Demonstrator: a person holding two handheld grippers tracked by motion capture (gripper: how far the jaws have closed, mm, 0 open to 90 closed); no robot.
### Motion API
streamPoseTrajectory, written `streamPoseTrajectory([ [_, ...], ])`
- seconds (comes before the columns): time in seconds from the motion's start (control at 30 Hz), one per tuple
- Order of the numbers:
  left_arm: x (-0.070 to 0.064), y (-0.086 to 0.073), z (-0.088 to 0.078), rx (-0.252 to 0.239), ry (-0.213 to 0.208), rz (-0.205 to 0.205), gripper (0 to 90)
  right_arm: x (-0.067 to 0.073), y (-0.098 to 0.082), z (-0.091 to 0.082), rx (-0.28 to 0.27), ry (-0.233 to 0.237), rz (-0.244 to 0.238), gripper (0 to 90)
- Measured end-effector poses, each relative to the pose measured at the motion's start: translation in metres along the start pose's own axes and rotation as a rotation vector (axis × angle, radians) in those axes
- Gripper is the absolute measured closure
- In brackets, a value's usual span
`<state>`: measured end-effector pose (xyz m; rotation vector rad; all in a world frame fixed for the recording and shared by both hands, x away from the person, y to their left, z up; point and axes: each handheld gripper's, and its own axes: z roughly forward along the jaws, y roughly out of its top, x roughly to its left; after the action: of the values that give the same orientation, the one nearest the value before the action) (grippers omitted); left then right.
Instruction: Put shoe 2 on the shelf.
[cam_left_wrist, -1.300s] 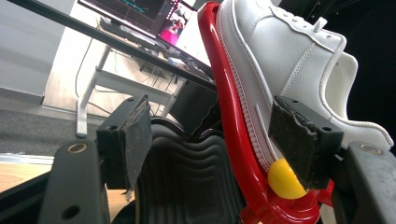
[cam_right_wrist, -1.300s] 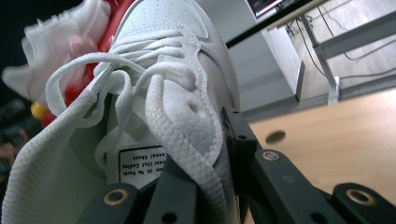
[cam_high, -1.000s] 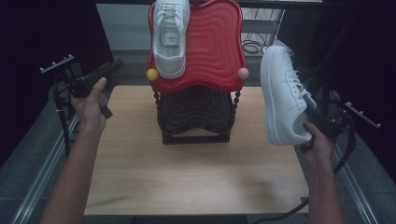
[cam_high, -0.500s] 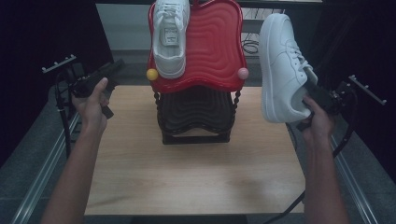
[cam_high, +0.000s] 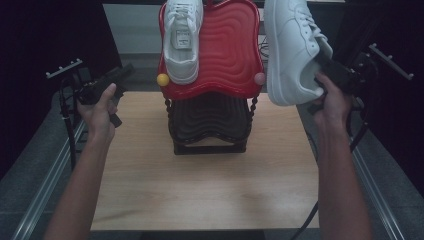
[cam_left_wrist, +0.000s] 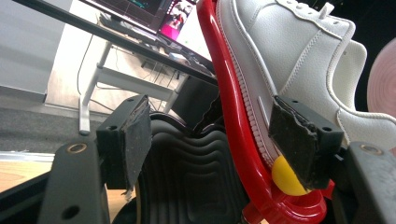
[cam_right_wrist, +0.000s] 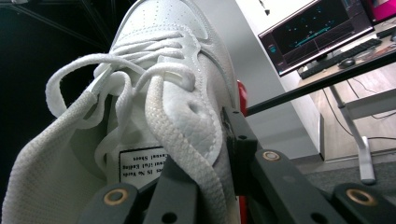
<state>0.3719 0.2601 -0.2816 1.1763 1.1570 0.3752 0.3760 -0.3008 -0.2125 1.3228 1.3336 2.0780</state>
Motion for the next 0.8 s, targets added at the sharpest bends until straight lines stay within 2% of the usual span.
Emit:
streamPoseTrajectory([
  [0.03, 0.000, 0.000, 0.000, 0.000, 0.000, 0.000, 29.8, 0.000, 0.000, 0.000, 0.000, 0.000, 0.000, 83.1],
  [0.07, 0.000, 0.000, 0.000, 0.002, 0.000, 0.002, 29.8, 0.007, 0.002, 0.010, 0.003, 0.000, 0.002, 83.1],
  [0.1, 0.000, 0.000, 0.000, 0.002, 0.001, 0.003, 29.8, 0.007, 0.002, 0.010, 0.003, 0.000, 0.002, 83.1],
  [0.13, -0.001, 0.000, 0.000, 0.002, 0.013, 0.015, 29.7, 0.014, 0.002, 0.021, 0.009, -0.001, 0.005, 83.1],
  [0.17, -0.001, 0.000, 0.000, 0.002, 0.013, 0.015, 29.7, 0.014, 0.002, 0.021, 0.009, -0.001, 0.005, 83.1],
  [0.27, -0.002, 0.002, -0.001, 0.005, 0.013, 0.020, 29.3, 0.025, -0.002, 0.046, 0.034, -0.007, 0.012, 83.0],
  [0.3, -0.002, 0.002, -0.001, 0.005, 0.013, 0.020, 29.2, 0.025, -0.002, 0.046, 0.034, -0.007, 0.012, 83.0],
  [0.4, -0.002, 0.004, -0.002, 0.004, 0.011, 0.017, 29.2, 0.032, -0.005, 0.065, 0.046, -0.013, 0.014, 82.8],
  [0.43, -0.002, 0.004, -0.002, 0.004, 0.011, 0.017, 29.2, 0.032, -0.005, 0.065, 0.046, -0.013, 0.014, 82.8],
  [0.5, -0.002, 0.006, -0.002, 0.005, 0.008, 0.012, 29.2, 0.037, -0.007, 0.078, 0.047, -0.025, 0.018, 82.7],
  [0.57, -0.003, 0.006, -0.002, 0.005, 0.009, 0.012, 29.2, 0.038, -0.007, 0.082, 0.048, -0.032, 0.021, 82.7],
  [0.6, -0.004, 0.007, -0.002, 0.005, 0.008, 0.019, 29.1, 0.039, -0.009, 0.090, 0.046, -0.052, 0.020, 82.7],
  [0.63, -0.004, 0.007, -0.002, 0.005, 0.008, 0.019, 29.2, 0.039, -0.009, 0.090, 0.046, -0.052, 0.020, 82.7],
  [0.67, -0.005, 0.007, -0.003, 0.005, 0.009, 0.022, 29.2, 0.040, -0.011, 0.096, 0.044, -0.077, 0.018, 82.6],
  [0.8, -0.005, 0.007, -0.002, 0.011, 0.011, 0.027, 29.2, 0.040, -0.016, 0.108, 0.054, -0.113, 0.005, 82.3],
])
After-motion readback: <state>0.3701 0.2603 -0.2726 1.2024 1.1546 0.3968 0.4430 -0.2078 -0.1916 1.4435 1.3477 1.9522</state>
